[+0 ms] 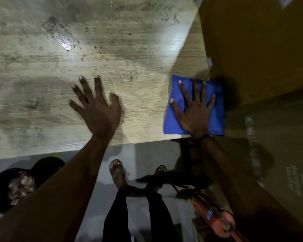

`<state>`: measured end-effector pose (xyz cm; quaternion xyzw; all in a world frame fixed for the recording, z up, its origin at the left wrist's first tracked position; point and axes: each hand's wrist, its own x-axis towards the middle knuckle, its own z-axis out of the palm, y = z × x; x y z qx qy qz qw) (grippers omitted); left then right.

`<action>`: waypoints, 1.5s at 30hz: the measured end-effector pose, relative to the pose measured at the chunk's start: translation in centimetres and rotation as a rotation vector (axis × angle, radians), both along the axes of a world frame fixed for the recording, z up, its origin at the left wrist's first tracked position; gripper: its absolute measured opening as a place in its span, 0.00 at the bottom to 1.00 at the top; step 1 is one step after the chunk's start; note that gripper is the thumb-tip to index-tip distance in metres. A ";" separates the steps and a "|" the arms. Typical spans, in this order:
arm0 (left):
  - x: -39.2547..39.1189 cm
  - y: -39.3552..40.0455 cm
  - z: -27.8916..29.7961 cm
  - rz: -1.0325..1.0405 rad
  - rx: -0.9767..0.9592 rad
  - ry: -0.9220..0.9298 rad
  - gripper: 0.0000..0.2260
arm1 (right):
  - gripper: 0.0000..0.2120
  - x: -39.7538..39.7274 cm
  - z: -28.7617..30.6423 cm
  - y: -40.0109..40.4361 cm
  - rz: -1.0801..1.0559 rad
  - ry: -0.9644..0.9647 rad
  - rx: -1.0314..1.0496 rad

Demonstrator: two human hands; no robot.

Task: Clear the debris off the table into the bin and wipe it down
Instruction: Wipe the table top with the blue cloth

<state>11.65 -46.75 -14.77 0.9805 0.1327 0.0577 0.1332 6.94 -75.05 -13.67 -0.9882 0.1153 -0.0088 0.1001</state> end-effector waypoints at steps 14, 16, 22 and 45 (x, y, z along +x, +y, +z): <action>0.3 0.1 0.3 0.022 -0.022 0.067 0.32 | 0.34 11.8 -0.3 -0.5 0.126 -0.063 -0.085; 0.3 0.0 0.4 0.026 -0.025 0.061 0.32 | 0.34 10.3 -0.4 -0.6 0.154 -0.076 -0.099; 0.2 -0.2 0.7 0.035 -0.039 0.065 0.32 | 0.33 -1.0 0.3 -0.2 0.230 -0.011 -0.016; 0.2 0.0 0.4 0.026 -0.031 0.019 0.32 | 0.35 13.9 -0.2 7.7 0.270 -0.064 -0.014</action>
